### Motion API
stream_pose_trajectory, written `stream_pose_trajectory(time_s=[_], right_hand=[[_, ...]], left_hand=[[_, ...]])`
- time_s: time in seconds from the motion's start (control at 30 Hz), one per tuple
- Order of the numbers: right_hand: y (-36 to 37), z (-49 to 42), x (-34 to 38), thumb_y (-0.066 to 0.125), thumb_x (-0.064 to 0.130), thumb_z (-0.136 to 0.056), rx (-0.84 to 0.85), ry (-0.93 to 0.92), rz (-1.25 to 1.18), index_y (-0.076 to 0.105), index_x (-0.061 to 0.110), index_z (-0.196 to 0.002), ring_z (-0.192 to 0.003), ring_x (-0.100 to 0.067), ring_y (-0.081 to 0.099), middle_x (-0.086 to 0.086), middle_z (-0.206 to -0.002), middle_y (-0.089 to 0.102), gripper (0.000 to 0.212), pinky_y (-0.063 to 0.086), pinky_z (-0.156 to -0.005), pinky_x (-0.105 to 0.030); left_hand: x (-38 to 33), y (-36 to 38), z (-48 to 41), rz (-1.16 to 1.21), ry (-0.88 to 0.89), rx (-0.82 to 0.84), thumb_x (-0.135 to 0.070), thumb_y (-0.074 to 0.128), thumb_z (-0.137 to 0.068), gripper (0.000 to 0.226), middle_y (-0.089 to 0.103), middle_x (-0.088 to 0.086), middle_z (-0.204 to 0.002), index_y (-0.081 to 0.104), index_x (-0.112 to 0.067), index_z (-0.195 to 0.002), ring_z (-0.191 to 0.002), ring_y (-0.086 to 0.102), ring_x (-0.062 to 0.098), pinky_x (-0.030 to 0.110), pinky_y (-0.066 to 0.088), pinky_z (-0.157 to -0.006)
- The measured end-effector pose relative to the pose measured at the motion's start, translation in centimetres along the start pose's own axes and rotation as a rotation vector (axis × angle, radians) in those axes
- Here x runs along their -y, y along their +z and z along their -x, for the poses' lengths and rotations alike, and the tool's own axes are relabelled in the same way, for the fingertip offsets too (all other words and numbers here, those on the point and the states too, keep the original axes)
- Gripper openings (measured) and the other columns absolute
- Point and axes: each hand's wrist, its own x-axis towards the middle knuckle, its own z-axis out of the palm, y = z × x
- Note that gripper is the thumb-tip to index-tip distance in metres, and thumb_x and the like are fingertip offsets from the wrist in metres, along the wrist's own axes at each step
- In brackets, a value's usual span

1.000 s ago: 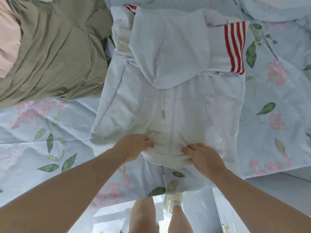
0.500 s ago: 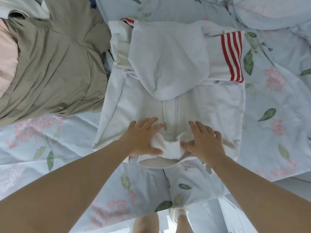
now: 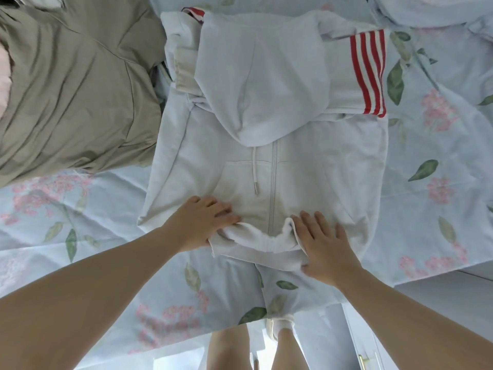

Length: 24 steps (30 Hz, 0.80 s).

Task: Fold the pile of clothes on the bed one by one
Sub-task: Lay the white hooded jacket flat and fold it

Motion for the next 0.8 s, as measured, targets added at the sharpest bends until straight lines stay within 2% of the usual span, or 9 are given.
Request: stream_pose_trajectory(time_s=[0.07, 0.13, 0.27, 0.33, 0.43, 0.53, 0.63, 0.73, 0.8], right_hand=[[0.5, -0.1, -0.2, 0.089, 0.033, -0.048, -0.119, 0.042, 0.002, 0.018, 0.013, -0.141, -0.127, -0.038, 0.048, -0.018, -0.142, 0.045, 0.118, 0.044, -0.089, -0.062], [1.0, -0.2, -0.8, 0.092, 0.024, -0.028, -0.221, 0.083, -0.062, 0.039, 0.008, -0.129, -0.095, -0.035, 0.066, -0.016, -0.112, 0.066, 0.115, 0.053, -0.068, -0.053], [-1.6, -0.7, -1.8, 0.089, 0.022, -0.051, -0.476, 0.285, -0.187, 0.054, 0.001, -0.125, -0.081, -0.034, 0.066, -0.015, -0.096, 0.069, 0.084, 0.051, -0.071, -0.046], [-3.6, -1.6, -2.3, 0.079, 0.014, -0.066, -0.613, 0.386, -0.208, 0.054, 0.004, -0.127, -0.09, -0.037, 0.063, -0.016, -0.104, 0.067, 0.066, 0.046, -0.081, -0.047], [-6.4, -3.4, -3.1, 0.071, -0.004, -0.064, -0.79, 0.389, -0.131, 0.058, 0.009, -0.122, -0.092, -0.039, 0.058, -0.019, -0.115, 0.06, 0.061, 0.043, -0.082, -0.047], [-7.8, -4.5, -2.9, 0.072, -0.012, -0.053, -0.842, 0.314, -0.05, 0.065, 0.011, -0.113, -0.076, -0.035, 0.056, -0.021, -0.1, 0.059, 0.064, 0.044, -0.068, -0.04], [-8.6, -4.6, -1.4, 0.078, -0.004, -0.057, -0.743, 0.173, -0.025, 0.063, 0.012, -0.111, -0.061, -0.029, 0.054, -0.013, -0.078, 0.057, 0.058, 0.043, -0.054, -0.031], [-8.0, -5.1, -0.9, 0.057, 0.02, -0.091, -0.324, 0.189, -0.353, 0.026, 0.028, -0.144, -0.075, -0.025, 0.059, -0.005, -0.09, 0.06, 0.062, 0.044, -0.057, -0.031], [-7.5, -5.8, -1.8, 0.049, 0.027, -0.095, -0.178, 0.246, -0.548, 0.035, 0.028, -0.135, -0.086, -0.029, 0.06, -0.007, -0.095, 0.062, 0.042, 0.046, -0.065, -0.034]], left_hand=[[-0.1, -0.7, -0.6, 0.141, -0.122, 0.107, -0.028, 0.065, -0.081, 0.049, 0.055, -0.005, -0.123, 0.052, -0.033, -0.129, -0.108, 0.054, 0.02, 0.029, 0.037, -0.082], [0.2, -1.7, -1.2, 0.345, -0.345, 0.243, -0.019, 0.053, -0.089, 0.037, 0.057, -0.004, -0.116, 0.054, -0.03, -0.124, -0.107, 0.054, 0.017, 0.026, 0.034, -0.078], [2.1, -3.5, -2.1, 0.872, -0.843, -0.129, -0.023, 0.052, -0.09, 0.011, 0.063, 0.001, -0.081, 0.06, -0.023, -0.083, -0.079, 0.058, 0.025, 0.027, 0.038, -0.062], [3.1, -4.3, -2.8, 0.848, -1.006, -0.27, -0.032, 0.05, -0.091, 0.012, 0.064, 0.001, -0.088, 0.059, -0.024, -0.089, -0.083, 0.058, 0.025, 0.03, 0.044, -0.07], [3.6, -5.3, -3.8, 0.395, -1.057, -0.306, -0.026, 0.052, -0.092, 0.033, 0.052, 0.002, -0.128, 0.051, -0.027, -0.126, -0.116, 0.045, 0.028, 0.039, 0.033, -0.095], [1.9, -5.8, -4.6, 0.201, -0.876, -0.377, -0.008, 0.054, -0.089, 0.05, 0.044, 0.009, -0.121, 0.043, -0.024, -0.135, -0.098, 0.047, 0.026, 0.033, 0.038, -0.077], [0.6, -5.0, -5.7, 0.498, -0.836, -0.277, -0.006, 0.048, -0.089, 0.045, 0.051, 0.005, -0.105, 0.046, -0.028, -0.128, -0.09, 0.053, 0.025, 0.036, 0.047, -0.069], [1.1, -4.7, -5.7, 0.874, -0.872, -0.198, -0.009, 0.045, -0.089, 0.023, 0.062, 0.004, -0.084, 0.062, -0.024, -0.092, -0.08, 0.061, 0.025, 0.041, 0.057, -0.071], [2.2, -5.2, -5.3, 1.18, -0.937, -0.216, -0.005, 0.048, -0.091, 0.021, 0.06, 0.008, -0.069, 0.06, -0.018, -0.08, -0.061, 0.06, 0.022, 0.038, 0.059, -0.064]])
